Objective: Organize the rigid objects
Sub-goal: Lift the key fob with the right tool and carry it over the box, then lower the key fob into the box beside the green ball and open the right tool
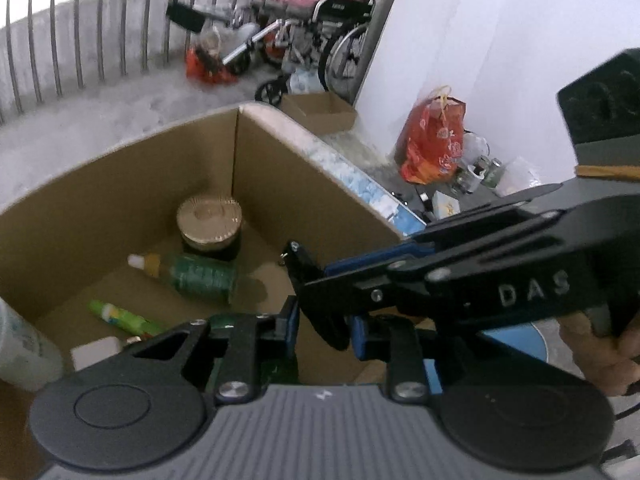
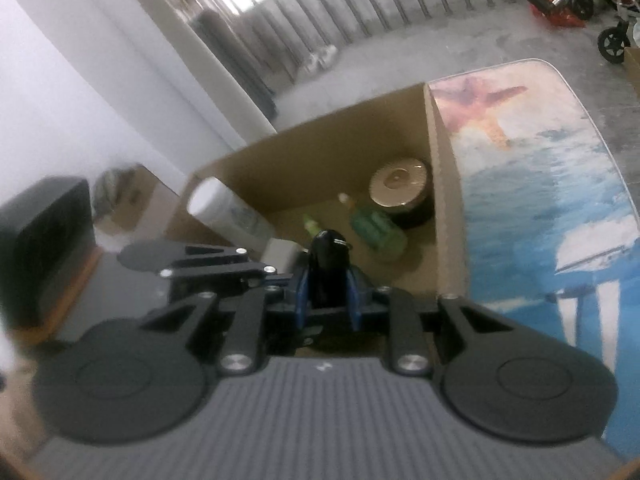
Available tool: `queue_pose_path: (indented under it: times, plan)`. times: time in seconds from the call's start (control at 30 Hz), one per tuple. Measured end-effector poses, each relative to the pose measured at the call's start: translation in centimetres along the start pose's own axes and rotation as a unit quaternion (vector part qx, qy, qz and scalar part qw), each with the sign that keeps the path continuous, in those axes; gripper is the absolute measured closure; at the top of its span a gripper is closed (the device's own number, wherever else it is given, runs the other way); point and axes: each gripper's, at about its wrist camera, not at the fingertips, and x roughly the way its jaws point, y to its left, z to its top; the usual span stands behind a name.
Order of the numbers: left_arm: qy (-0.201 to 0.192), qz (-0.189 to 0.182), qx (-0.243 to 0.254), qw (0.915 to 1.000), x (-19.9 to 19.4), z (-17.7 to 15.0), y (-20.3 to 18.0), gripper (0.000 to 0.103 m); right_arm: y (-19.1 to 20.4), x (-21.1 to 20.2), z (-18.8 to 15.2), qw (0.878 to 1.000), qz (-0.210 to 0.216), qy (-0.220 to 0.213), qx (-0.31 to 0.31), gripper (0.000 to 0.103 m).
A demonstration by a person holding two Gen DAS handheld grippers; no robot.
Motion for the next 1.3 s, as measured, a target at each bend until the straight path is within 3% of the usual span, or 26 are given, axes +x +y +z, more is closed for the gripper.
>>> queue_pose_path:
  times: [0.27, 0.6, 0.9, 1.13, 1.23, 1.3]
  plan:
    - [0.014, -0.006, -0.018, 0.9997, 1.7, 0.3, 1.0, 0.077, 0.6, 1.0, 0.2, 0.999, -0.031, 0.005, -0.036, 0.082]
    - [-0.006, 0.012, -0.019, 0.9997, -0.3, 0.7, 0.6, 0.076, 0.8, -2.0, 0.3, 0.997, -0.042, -0.045, -0.045, 0.082]
    - [-0.05, 0.04, 0.007, 0.9979, -5.2, -0.2, -1.3, 0.052, 1.2, -7.1, -1.3, 0.993, -0.034, -0.109, -0.041, 0.079]
    - [-0.09, 0.065, 0.018, 0.9937, -10.4, -3.6, -2.4, 0.031, 1.6, -9.9, -4.3, 0.991, -0.007, -0.135, -0.023, 0.072]
    - [-0.096, 0.089, 0.009, 0.9913, -12.2, -5.6, -2.8, 0.021, 2.2, -10.9, -6.1, 0.989, 0.012, -0.144, -0.012, 0.064]
    - [-0.102, 0.109, -0.002, 0.9889, -13.1, -7.0, -2.9, 0.014, 3.1, -11.4, -7.5, 0.988, 0.024, -0.152, -0.013, 0.05]
